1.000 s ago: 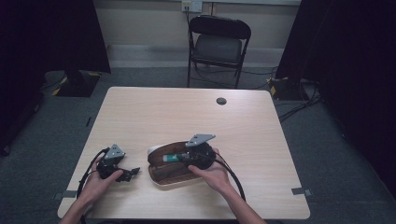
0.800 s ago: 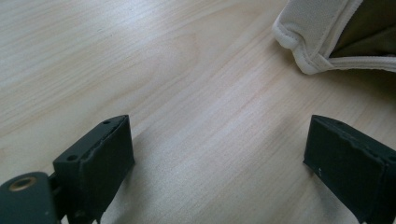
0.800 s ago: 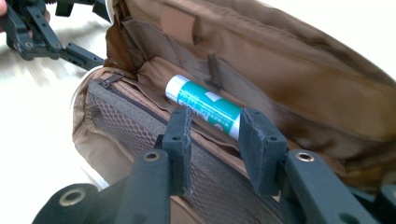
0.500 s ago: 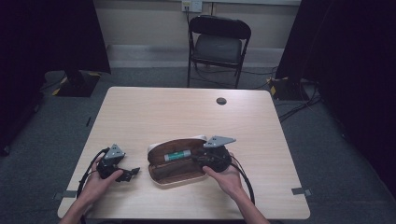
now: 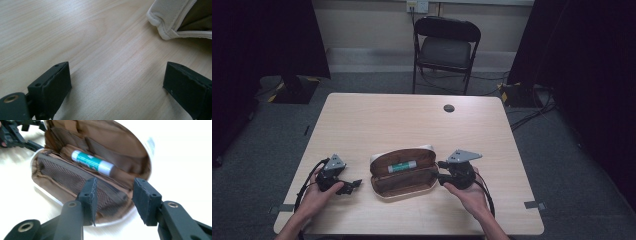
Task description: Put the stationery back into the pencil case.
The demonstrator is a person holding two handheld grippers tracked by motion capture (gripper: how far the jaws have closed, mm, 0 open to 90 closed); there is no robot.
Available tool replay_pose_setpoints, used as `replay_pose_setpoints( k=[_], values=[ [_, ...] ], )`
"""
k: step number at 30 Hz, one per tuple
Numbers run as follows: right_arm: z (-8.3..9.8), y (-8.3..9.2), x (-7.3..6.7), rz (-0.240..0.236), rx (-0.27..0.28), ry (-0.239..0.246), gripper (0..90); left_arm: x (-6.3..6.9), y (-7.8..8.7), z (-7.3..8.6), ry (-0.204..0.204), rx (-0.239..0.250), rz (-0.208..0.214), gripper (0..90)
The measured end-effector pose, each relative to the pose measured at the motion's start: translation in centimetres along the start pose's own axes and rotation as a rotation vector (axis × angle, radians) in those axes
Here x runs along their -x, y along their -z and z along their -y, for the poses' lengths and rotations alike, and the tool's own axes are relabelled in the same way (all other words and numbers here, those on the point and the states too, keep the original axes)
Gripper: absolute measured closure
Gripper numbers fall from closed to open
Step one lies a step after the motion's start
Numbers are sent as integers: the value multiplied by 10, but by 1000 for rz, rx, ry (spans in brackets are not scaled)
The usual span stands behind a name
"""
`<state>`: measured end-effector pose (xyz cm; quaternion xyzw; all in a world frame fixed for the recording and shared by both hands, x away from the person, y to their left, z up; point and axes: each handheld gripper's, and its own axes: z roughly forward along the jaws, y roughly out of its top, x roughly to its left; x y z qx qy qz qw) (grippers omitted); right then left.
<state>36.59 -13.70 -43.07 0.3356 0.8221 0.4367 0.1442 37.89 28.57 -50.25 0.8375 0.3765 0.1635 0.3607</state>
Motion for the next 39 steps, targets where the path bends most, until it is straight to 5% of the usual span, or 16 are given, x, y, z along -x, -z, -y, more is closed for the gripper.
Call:
replay_pose_setpoints(
  k=[24,39],
  values=[
    [51,45,54,187,-24,-159,301,0,0,0,0,0,-1,71],
    [94,48,96,338,-139,-246,194,0,0,0,1,0,-1,69]
  ],
)
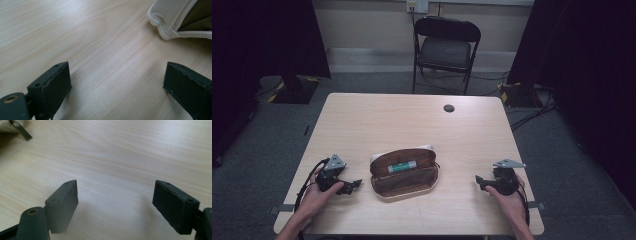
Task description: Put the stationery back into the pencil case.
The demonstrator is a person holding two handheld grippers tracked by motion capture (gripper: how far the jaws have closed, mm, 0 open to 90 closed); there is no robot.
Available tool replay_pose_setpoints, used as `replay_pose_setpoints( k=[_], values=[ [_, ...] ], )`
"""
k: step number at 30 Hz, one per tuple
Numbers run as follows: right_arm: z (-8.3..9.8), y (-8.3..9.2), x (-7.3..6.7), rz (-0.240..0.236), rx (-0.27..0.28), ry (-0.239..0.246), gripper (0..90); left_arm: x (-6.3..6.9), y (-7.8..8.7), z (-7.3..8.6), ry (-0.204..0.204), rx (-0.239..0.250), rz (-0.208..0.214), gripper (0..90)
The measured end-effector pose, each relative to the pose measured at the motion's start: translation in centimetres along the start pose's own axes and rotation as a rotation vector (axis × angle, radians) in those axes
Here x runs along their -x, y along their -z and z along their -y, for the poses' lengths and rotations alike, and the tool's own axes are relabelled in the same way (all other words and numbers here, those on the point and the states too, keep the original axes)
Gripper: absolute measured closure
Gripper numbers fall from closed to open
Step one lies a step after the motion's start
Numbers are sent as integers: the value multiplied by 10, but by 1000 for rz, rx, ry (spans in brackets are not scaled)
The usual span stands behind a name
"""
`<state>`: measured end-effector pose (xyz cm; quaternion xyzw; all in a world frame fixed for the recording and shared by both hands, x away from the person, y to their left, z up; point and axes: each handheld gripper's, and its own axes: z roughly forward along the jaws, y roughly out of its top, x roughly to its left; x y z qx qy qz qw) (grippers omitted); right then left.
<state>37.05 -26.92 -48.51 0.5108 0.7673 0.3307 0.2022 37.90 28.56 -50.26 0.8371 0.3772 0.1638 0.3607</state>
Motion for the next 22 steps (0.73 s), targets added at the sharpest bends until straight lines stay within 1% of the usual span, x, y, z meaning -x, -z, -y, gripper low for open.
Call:
replay_pose_setpoints(
  k=[1,3,4,6,7,8,9,10,12,13,14,15,16,22],
  values=[
    [2,-1,1,3,-12,-9,190,0,0,0,2,0,2,69],
    [4,-1,3,18,-20,-8,189,0,0,0,0,0,0,69],
    [4,-1,3,18,-20,-8,189,0,0,0,0,0,0,69],
    [6,-3,6,52,-41,-23,168,0,0,0,-1,0,-1,69],
    [6,-3,7,69,-45,-21,163,0,0,0,-1,0,-1,69],
    [6,-3,7,69,-45,-21,163,0,0,0,1,-1,2,69],
    [7,-4,8,93,-46,-36,151,0,0,0,2,0,2,69],
    [7,-4,8,93,-46,-36,151,0,0,0,2,0,2,69],
    [10,-5,9,101,-14,-39,134,0,0,0,1,-1,2,69],
    [10,-5,9,101,-14,-39,134,0,0,0,1,-1,2,69],
    [14,-6,10,98,21,-35,132,0,0,0,-1,-1,0,69],
    [14,-6,10,98,21,-35,132,0,0,0,1,-1,2,69],
    [15,-6,11,95,32,-36,132,0,0,0,-1,-1,-1,69],
    [15,-6,11,100,32,-39,131,0,0,0,-1,-1,0,69]
  ],
)
